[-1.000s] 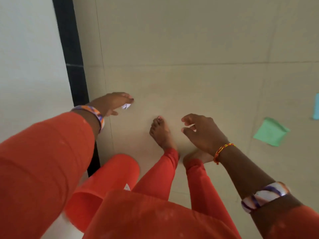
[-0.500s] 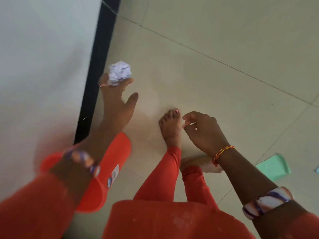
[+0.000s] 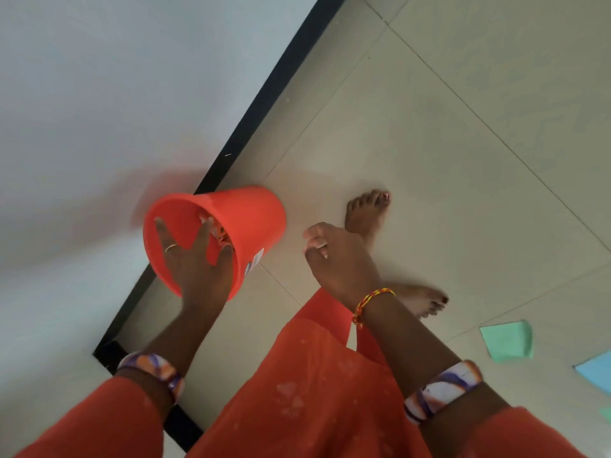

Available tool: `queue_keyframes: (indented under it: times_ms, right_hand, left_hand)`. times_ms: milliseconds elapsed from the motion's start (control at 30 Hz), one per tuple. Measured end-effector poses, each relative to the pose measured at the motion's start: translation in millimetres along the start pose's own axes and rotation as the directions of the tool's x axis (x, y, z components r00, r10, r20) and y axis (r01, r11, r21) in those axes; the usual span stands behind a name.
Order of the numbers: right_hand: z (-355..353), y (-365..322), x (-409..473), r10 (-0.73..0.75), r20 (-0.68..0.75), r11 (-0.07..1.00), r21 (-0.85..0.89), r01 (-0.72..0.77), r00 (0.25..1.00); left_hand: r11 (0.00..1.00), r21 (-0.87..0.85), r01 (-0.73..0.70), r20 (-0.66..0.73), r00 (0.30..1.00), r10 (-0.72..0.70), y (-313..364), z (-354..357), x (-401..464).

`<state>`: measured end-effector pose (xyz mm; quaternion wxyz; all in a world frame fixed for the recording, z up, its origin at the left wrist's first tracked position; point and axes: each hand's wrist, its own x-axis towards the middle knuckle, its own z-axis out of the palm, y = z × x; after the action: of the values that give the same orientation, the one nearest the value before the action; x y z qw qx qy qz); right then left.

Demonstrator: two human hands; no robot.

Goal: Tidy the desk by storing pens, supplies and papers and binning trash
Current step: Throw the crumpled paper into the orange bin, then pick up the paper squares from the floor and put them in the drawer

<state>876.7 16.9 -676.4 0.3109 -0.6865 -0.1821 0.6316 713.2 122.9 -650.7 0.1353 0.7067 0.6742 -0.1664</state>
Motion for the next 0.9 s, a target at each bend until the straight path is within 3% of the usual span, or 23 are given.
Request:
queue_keyframes:
  times_ms: [100,200,367,467,600,800,900]
  right_hand:
    - [-7.6,14.9,-3.4,0.030,-0.039,1.000,0.007,-0.030,0.999]
    - [-20.3,32.7,-13.4,0.072,-0.130,0.996,0.052,-0.066,0.989]
    - [-43.3,70.5,-47.9,0.130,-0.288,0.982,0.172,-0.083,0.949]
    - [-58.9,101.5,-80.2,0.232,-0.420,0.940,0.329,-0.091,0.877]
    - [-67.2,130.2,-116.9,0.345,-0.495,0.866,0.495,-0.068,0.797]
    - [-59.7,190.4,-200.5,0.531,-0.566,0.690,0.721,0.066,0.631]
    - [-44.5,222.6,-232.5,0.636,-0.532,0.569,0.812,0.126,0.559]
  left_hand:
    - [0.977,-0.095,-0.190,0.051,0.979,0.195,39.6,18.4,-5.4]
    - [0.905,-0.199,-0.376,0.192,0.890,0.413,85.8,36.0,-16.9]
    - [0.751,-0.259,-0.607,0.524,0.565,0.637,163.7,52.3,-48.5]
    - [0.635,-0.129,-0.762,0.687,0.393,0.612,209.7,66.3,-86.3]
    - [0.469,-0.003,-0.883,0.781,0.291,0.553,247.2,81.8,-133.4]
    - [0.250,0.088,-0.964,0.861,0.200,0.467,278.0,107.4,-240.1]
    - [0.191,0.129,-0.973,0.873,0.203,0.444,280.2,125.9,-286.1]
